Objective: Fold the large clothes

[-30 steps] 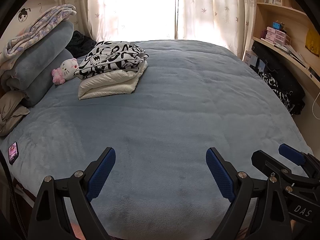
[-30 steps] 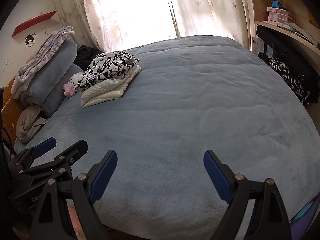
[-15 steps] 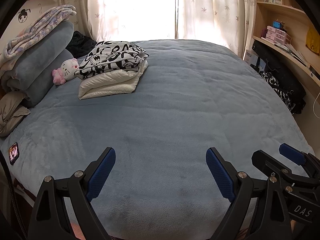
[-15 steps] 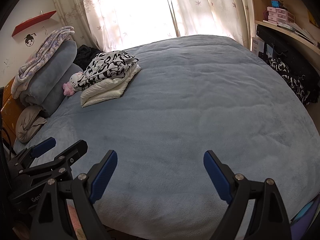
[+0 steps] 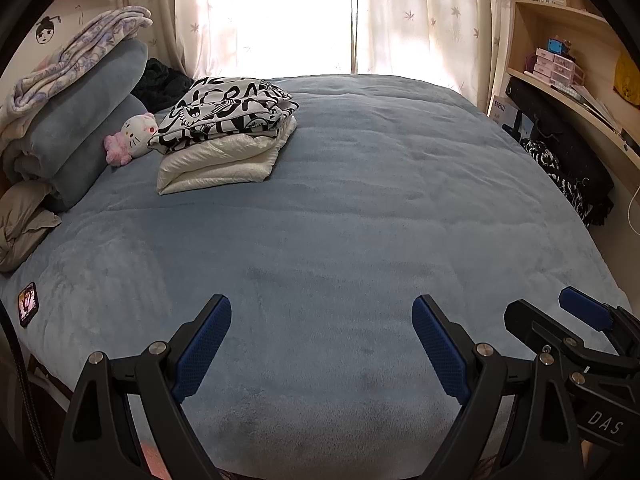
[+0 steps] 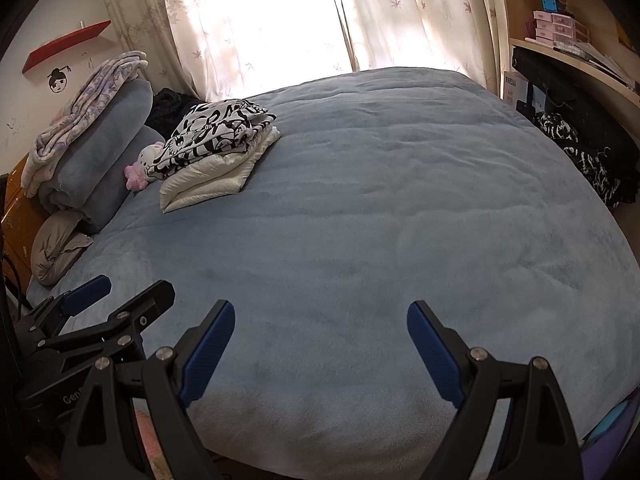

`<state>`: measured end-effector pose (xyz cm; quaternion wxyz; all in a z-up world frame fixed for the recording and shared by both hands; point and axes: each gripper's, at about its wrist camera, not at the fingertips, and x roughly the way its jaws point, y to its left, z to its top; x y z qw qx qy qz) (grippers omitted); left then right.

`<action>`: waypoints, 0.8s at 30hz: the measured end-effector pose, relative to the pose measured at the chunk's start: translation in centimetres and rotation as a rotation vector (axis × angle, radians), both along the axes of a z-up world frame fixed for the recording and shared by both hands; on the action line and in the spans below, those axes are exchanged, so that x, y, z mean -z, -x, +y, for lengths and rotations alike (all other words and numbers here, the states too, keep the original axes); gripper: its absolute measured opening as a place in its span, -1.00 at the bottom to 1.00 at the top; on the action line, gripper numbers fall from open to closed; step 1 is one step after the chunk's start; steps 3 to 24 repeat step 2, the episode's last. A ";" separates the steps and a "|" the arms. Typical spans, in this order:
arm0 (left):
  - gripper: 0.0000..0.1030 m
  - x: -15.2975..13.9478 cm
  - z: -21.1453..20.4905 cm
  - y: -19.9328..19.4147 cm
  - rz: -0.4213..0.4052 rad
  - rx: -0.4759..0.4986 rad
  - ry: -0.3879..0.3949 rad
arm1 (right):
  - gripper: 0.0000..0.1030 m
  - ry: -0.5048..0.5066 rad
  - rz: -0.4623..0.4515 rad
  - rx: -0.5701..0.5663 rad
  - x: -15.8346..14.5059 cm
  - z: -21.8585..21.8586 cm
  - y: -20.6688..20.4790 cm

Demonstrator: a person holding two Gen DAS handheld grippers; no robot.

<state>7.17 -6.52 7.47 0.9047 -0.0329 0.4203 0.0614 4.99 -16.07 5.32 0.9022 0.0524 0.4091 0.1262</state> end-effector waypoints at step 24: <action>0.76 0.1 0.1 0.0 0.005 0.001 0.000 | 0.72 0.001 0.004 0.001 0.2 0.0 -0.1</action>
